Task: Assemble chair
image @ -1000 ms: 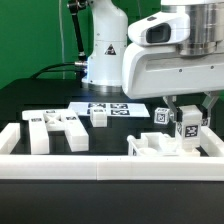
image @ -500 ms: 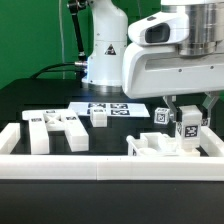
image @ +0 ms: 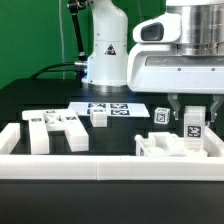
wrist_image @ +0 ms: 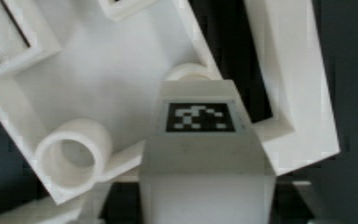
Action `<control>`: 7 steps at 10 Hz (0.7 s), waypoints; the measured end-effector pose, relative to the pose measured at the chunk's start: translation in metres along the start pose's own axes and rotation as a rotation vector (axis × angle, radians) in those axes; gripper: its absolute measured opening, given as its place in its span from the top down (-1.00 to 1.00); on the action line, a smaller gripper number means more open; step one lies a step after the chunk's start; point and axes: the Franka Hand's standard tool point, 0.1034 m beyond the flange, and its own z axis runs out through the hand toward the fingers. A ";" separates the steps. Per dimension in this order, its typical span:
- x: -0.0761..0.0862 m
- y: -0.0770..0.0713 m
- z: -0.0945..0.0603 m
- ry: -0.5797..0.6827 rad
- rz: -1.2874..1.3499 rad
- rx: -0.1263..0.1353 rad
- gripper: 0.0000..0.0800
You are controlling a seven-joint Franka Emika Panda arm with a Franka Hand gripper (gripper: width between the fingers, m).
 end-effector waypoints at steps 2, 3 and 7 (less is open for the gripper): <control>0.000 -0.003 0.000 0.014 0.182 0.014 0.27; 0.001 -0.005 0.000 0.022 0.286 0.029 0.27; -0.003 -0.011 0.001 0.021 0.621 0.037 0.27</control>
Offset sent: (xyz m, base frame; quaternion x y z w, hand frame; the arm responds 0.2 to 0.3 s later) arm -0.0113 0.0049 -0.0076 0.0073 -0.0054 0.2580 0.9661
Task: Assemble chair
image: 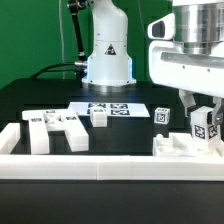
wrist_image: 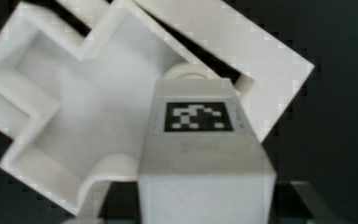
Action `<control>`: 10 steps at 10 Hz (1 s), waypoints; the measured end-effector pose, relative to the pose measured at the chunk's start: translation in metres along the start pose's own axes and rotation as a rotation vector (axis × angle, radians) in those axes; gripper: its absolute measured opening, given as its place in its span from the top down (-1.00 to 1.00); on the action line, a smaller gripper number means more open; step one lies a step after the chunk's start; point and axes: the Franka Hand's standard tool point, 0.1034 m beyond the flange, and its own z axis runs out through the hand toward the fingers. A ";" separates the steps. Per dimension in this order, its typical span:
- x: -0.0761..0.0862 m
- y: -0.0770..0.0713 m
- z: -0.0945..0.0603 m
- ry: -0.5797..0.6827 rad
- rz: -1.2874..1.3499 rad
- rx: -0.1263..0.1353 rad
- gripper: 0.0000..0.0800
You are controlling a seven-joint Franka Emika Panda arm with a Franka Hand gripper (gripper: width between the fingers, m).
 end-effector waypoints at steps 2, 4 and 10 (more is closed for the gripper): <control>-0.004 -0.001 0.000 0.000 0.182 0.001 0.27; -0.007 -0.002 0.001 0.002 0.348 -0.002 0.27; -0.014 -0.006 0.002 -0.014 0.650 0.006 0.27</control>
Offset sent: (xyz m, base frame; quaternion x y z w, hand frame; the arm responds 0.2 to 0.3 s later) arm -0.0074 0.0013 -0.0064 -0.0374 0.0138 0.2230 0.9740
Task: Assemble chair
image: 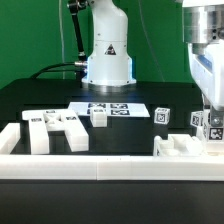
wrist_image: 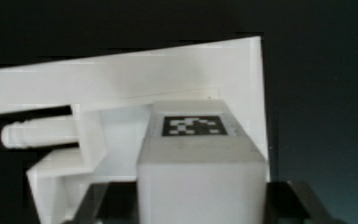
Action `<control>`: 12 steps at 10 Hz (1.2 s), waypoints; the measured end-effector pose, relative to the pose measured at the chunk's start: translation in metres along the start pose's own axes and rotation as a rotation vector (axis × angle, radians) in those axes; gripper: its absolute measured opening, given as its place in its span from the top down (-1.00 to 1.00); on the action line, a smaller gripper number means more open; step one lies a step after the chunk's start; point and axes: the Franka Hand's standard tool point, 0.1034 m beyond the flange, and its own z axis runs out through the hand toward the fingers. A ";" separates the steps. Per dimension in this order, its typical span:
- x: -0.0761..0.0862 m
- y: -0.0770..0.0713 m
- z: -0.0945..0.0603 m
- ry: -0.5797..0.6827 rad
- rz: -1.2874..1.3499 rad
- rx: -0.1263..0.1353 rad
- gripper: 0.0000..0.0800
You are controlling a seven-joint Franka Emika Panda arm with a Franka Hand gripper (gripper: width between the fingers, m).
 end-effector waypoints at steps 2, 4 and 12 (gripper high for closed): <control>0.000 0.000 0.000 0.000 -0.097 0.000 -0.12; -0.003 0.001 0.000 -0.001 -0.230 -0.001 -0.45; 0.000 -0.002 0.000 0.006 -0.998 0.012 -0.62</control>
Offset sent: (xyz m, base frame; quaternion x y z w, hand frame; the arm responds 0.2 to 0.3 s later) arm -0.0059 0.0090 0.0032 0.0000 -0.0029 -0.0918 0.9958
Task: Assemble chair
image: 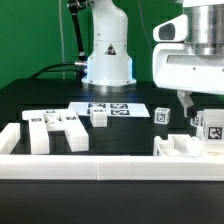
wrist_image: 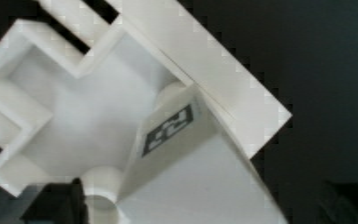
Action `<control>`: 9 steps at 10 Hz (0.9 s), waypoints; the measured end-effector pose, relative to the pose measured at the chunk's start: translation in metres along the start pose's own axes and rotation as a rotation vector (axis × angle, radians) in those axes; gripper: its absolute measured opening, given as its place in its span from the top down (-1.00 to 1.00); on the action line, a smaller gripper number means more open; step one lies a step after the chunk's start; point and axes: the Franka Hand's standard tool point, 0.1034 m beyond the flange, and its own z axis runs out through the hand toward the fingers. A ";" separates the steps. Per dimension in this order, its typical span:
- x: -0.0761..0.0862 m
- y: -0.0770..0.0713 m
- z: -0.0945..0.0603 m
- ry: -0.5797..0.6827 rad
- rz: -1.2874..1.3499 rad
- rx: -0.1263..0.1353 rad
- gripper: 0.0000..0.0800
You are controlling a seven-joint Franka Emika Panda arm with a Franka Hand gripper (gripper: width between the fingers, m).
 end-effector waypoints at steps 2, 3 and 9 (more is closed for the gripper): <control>0.000 0.000 0.000 0.008 -0.182 -0.010 -0.62; -0.001 -0.001 0.000 0.008 -0.244 -0.011 -0.62; 0.001 -0.001 0.000 0.016 -0.566 -0.009 -0.40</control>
Offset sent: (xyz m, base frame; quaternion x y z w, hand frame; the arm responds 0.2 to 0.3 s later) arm -0.0047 0.0033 0.0033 -0.0160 0.0280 -0.1745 0.9841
